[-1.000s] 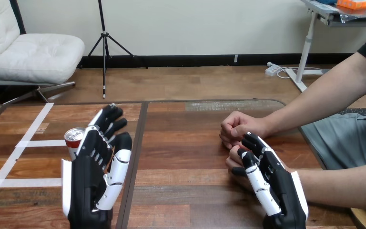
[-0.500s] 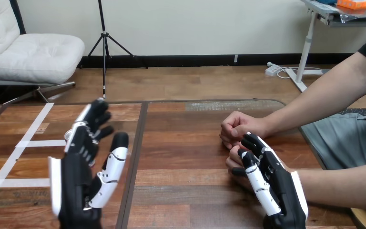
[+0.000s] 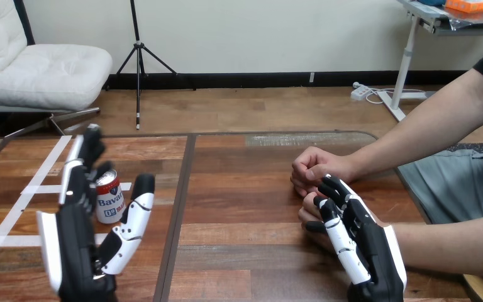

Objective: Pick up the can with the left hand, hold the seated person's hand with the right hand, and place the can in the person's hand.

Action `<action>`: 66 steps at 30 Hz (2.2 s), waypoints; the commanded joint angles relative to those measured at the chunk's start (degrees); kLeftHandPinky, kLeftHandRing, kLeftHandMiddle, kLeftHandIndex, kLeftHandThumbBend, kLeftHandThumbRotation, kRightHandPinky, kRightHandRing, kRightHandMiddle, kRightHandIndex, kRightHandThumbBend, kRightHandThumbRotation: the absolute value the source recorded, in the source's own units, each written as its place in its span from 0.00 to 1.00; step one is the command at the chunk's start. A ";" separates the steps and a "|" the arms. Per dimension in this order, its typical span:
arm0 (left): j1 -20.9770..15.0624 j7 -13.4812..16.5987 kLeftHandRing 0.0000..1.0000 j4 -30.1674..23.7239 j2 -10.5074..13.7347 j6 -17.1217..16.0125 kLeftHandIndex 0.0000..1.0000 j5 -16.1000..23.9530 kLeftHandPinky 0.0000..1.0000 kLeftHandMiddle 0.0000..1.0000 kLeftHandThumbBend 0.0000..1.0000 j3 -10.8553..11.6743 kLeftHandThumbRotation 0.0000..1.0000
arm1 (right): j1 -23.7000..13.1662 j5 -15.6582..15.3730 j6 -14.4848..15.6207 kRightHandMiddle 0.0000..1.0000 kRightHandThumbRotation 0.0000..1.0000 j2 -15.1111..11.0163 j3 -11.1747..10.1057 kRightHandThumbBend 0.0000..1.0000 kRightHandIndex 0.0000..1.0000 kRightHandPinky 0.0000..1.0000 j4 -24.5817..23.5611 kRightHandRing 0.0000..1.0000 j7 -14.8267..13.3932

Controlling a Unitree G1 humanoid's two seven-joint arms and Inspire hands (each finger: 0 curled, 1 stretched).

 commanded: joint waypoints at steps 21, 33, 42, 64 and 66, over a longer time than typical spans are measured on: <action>-4.10 20.35 1.00 0.01 0.19 0.86 0.99 18.84 1.00 1.00 0.63 4.77 0.29 | -4.03 0.33 -0.43 0.88 0.65 0.63 -0.41 0.54 0.87 0.76 -0.56 0.85 -0.48; -6.50 28.05 1.00 3.43 2.68 0.84 1.00 22.43 1.00 1.00 0.69 4.32 0.24 | -4.41 0.44 -0.89 0.88 0.65 0.41 -0.45 0.53 0.87 0.77 0.00 0.86 -0.22; -6.84 27.54 1.00 3.53 3.19 3.99 1.00 21.48 1.00 1.00 0.72 3.72 0.25 | -4.62 0.38 -0.63 0.88 0.65 0.50 -0.44 0.55 0.87 0.76 0.10 0.85 -0.38; -8.49 18.99 0.97 4.39 4.73 11.73 0.96 14.76 0.96 0.97 0.76 3.17 0.24 | -4.73 0.53 -0.81 0.88 0.65 0.43 -0.40 0.53 0.87 0.77 0.06 0.86 -0.17; -9.11 17.75 0.96 5.29 4.94 11.60 0.95 13.20 0.95 0.97 0.76 3.21 0.22 | -4.77 0.66 -0.92 0.88 0.65 0.41 -0.44 0.54 0.87 0.77 0.16 0.86 -0.06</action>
